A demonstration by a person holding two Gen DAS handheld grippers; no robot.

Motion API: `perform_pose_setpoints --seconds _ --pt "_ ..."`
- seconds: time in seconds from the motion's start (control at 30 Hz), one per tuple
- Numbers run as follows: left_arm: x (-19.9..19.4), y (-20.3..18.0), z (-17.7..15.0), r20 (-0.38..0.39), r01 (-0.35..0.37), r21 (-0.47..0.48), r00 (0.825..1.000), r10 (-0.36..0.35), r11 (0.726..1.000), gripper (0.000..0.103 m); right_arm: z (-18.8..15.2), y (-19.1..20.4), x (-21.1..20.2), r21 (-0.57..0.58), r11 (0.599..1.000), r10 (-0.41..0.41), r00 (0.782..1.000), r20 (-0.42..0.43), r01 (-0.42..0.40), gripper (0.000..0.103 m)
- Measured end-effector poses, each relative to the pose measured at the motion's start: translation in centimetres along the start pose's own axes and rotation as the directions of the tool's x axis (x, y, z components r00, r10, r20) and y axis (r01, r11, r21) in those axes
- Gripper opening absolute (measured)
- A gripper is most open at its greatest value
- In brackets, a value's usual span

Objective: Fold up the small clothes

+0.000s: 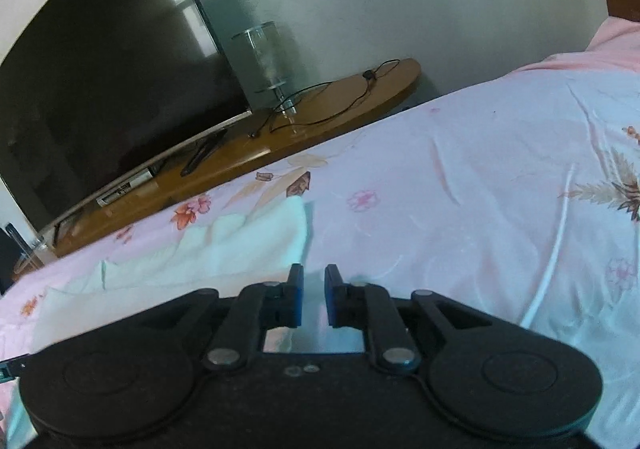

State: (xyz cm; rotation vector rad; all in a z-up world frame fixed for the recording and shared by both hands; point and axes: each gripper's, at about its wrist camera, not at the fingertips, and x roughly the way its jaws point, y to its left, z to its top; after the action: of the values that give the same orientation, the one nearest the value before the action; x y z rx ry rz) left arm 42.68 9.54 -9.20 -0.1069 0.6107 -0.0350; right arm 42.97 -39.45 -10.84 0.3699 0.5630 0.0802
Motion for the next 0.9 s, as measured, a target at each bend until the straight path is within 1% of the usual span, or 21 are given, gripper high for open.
perform_pose_setpoints --seconds 0.07,0.13,0.2,0.23,0.3,0.33,0.37,0.4,0.47,0.57,0.67,0.73,0.8,0.9 --pt "0.6 -0.1 0.9 0.024 -0.009 -0.009 1.0 0.009 1.0 0.07 0.0 -0.2 0.3 0.003 1.0 0.009 1.0 -0.011 -0.009 0.014" --pt "1.8 -0.1 1.8 0.011 -0.033 -0.009 0.999 0.033 0.999 0.07 -0.2 -0.3 0.5 0.013 1.0 0.004 1.0 -0.018 -0.004 0.014" --pt "3.0 0.4 2.4 -0.03 -0.047 -0.041 0.998 0.046 0.998 0.068 -0.1 -0.5 0.6 0.022 1.0 0.006 1.0 -0.016 -0.005 0.014" --pt "3.3 0.6 2.4 -0.037 -0.045 -0.06 0.998 0.042 0.997 0.061 -0.1 -0.6 0.6 0.03 1.0 0.01 1.0 -0.019 -0.01 0.014" --pt "3.9 0.6 2.2 -0.071 -0.027 -0.056 0.997 0.023 0.998 0.036 -0.1 -0.6 0.6 0.03 0.999 0.018 0.999 -0.028 -0.017 0.015" --pt "4.1 0.6 1.9 -0.077 -0.01 -0.06 0.997 0.005 0.998 0.032 -0.2 -0.6 0.7 0.028 0.999 0.024 0.999 -0.033 -0.023 0.015" --pt "4.1 0.6 1.8 -0.068 0.004 -0.069 0.998 -0.009 0.998 0.02 -0.2 -0.5 0.7 0.025 0.999 0.026 0.999 -0.036 -0.025 0.015" --pt "3.9 0.8 1.9 -0.057 0.014 -0.086 0.998 -0.019 0.996 0.014 -0.3 -0.5 0.7 0.023 0.999 0.026 0.999 -0.038 -0.026 0.015" --pt "3.5 1.9 1.9 -0.032 0.044 -0.167 0.998 -0.051 0.985 0.014 -0.3 -0.4 0.7 0.026 0.999 0.029 0.999 -0.038 -0.028 0.015" --pt "4.0 3.0 0.9 -0.043 0.036 -0.221 0.998 -0.046 0.975 0.014 -0.3 -0.3 0.5 0.026 0.999 0.039 0.999 -0.033 -0.039 0.015" --pt "3.9 4.1 0.6 -0.021 0.048 -0.305 0.998 -0.057 0.951 0.014 -0.4 -0.5 0.6 0.03 0.999 0.038 0.999 -0.034 -0.037 0.016" --pt "3.8 4.9 0.3 -0.01 0.049 -0.338 0.998 -0.055 0.94 0.014 -0.4 -0.7 0.5 0.04 0.999 0.037 0.999 -0.028 -0.035 0.02" --pt "3.9 5.2 0.0 -0.005 0.055 -0.326 0.998 -0.06 0.944 0.014 -0.3 -1.1 0.2 0.054 0.998 0.04 0.999 -0.016 -0.039 0.022" --pt "4.1 4.4 0.6 -0.008 0.054 -0.252 0.998 -0.058 0.966 0.015 -0.2 -1.3 0.3 0.066 0.995 0.076 0.997 -0.021 -0.074 0.022"
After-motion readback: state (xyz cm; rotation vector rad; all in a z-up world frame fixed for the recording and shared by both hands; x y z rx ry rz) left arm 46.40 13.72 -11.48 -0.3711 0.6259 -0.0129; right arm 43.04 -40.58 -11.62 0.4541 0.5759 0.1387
